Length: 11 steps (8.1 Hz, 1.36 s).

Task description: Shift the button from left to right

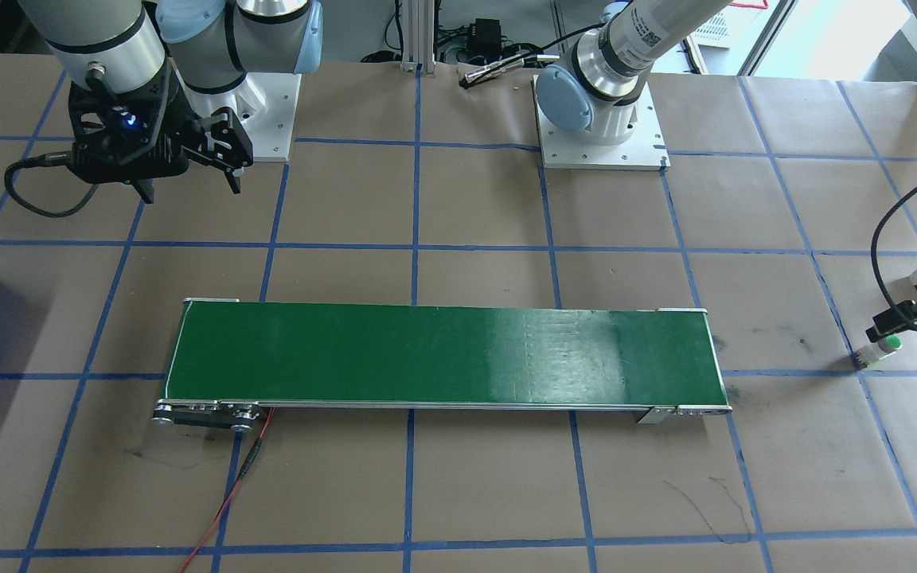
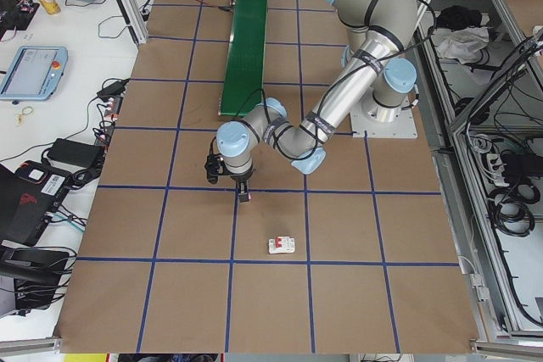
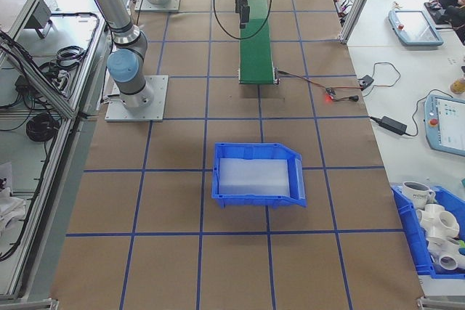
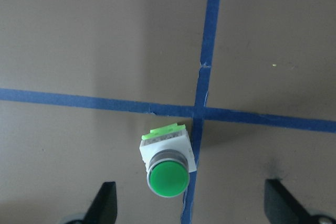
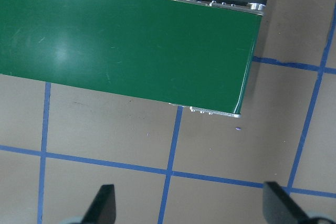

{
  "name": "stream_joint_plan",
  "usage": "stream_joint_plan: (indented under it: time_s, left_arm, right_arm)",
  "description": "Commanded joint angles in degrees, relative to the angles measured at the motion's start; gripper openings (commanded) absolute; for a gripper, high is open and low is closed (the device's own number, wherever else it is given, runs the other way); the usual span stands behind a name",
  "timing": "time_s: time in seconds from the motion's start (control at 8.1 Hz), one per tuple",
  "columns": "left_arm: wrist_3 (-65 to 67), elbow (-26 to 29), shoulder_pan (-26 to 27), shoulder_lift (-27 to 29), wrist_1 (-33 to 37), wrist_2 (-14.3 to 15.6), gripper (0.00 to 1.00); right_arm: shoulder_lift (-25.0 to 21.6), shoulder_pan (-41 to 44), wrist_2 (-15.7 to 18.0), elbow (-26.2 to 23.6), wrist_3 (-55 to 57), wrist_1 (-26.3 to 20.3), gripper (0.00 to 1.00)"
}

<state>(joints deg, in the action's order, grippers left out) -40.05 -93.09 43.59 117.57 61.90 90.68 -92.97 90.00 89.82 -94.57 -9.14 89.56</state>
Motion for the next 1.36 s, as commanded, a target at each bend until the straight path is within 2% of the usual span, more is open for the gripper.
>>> stream_joint_plan:
  time_s: [0.0, 0.25, 0.49, 0.99, 1.24]
  left_arm:
    - [-0.20, 0.19, 0.00, 0.64, -0.02, 0.11, 1.00]
    - [-0.20, -0.25, 0.00, 0.73, -0.11, 0.20, 1.00]
    - [-0.29, 0.27, 0.00, 3.79, -0.02, 0.20, 1.00]
    - [-0.12, 0.45, -0.09, 4.16, -0.11, 0.20, 1.00]
    - [-0.12, 0.54, -0.09, 4.69, -0.28, 0.02, 0.77]
  right_arm:
    - [0.07, 0.00, 0.00, 0.00, 0.00, 0.00, 1.00]
    - [-0.02, 0.00, 0.00, 0.00, 0.00, 0.00, 1.00]
    - [0.07, 0.00, 0.00, 0.00, 0.00, 0.00, 1.00]
    - [0.07, 0.00, 0.00, 0.00, -0.09, 0.00, 1.00]
    - [0.07, 0.00, 0.00, 0.00, 0.00, 0.00, 1.00]
